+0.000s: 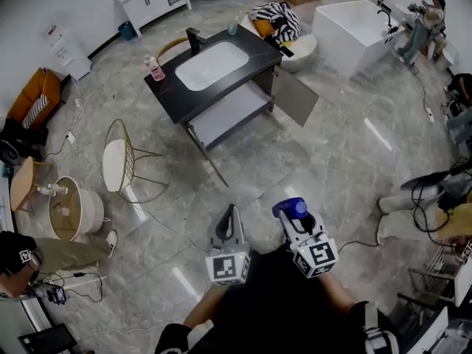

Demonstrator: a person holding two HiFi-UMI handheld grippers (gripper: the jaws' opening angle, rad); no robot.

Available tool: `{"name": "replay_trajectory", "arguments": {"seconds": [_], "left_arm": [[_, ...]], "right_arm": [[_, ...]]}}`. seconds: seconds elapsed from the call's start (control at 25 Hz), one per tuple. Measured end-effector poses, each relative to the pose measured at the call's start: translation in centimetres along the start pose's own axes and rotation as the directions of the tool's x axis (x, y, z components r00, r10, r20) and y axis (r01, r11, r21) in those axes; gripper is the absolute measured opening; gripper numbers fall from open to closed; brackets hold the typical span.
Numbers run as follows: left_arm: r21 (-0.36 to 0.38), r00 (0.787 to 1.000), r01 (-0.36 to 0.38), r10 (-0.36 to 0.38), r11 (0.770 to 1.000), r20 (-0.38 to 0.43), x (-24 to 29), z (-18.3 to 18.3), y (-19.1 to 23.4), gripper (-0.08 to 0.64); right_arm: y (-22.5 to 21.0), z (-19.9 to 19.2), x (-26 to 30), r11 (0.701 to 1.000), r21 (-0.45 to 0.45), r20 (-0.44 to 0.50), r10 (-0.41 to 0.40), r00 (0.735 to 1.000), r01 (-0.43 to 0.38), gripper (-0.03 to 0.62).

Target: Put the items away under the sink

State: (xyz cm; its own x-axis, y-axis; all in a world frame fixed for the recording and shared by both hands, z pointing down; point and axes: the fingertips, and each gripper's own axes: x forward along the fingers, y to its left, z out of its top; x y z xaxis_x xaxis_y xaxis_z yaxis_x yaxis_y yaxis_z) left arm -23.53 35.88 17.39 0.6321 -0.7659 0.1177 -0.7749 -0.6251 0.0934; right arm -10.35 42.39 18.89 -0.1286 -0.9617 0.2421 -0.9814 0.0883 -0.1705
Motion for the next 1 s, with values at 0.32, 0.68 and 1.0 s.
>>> {"name": "replay_trajectory", "arguments": {"seconds": [0.32, 0.68, 1.0], "left_arm": [[-0.050, 1.000, 0.024, -0.024, 0.998, 0.015, 1.4, 0.4, 1.8, 0.015], [-0.043, 1.000, -0.015, 0.014, 0.999, -0.016, 7.2, -0.1, 1.9, 0.017], [0.010, 0.997, -0.068, 0.068, 0.998, -0.044, 17.8, -0.1, -0.1, 0.017]], "right_arm": [[1.0, 0.3, 2.1, 1.000, -0.010, 0.009, -0.024, 1.000, 0.024, 0.163], [-3.1, 1.1, 6.8, 0.999, -0.038, 0.011, 0.025, 1.000, -0.024, 0.163], [-12.6, 4.0, 13.9, 0.996, -0.037, -0.012, 0.085, 0.996, -0.086, 0.161]]}}
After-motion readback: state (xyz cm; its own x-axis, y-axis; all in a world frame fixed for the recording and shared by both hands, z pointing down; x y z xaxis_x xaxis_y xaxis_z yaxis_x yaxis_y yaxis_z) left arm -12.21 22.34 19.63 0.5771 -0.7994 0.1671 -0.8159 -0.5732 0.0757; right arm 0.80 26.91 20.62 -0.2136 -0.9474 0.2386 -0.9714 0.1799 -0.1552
